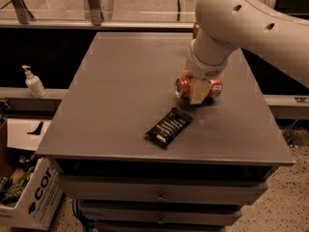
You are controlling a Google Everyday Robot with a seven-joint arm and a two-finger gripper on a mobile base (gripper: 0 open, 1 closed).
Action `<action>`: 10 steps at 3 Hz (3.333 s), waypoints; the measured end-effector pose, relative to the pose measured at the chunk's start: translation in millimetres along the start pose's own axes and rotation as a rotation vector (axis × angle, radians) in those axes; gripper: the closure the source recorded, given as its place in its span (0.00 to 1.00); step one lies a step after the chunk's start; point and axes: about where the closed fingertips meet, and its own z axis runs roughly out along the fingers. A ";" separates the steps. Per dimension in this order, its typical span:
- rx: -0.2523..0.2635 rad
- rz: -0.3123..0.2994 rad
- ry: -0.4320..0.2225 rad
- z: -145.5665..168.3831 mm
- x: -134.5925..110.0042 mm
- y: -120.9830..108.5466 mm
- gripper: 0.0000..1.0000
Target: Knock coke can over
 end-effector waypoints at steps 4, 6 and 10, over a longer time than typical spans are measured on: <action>-0.044 -0.098 -0.020 -0.7 11.8 26.2 0.59; -0.049 -0.147 -0.024 -8.2 12.1 25.0 0.04; -0.024 -0.080 -0.118 -14.7 23.1 24.5 0.00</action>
Offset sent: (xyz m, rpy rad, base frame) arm -0.0246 -0.0230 -0.0166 -0.0184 0.0366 0.0753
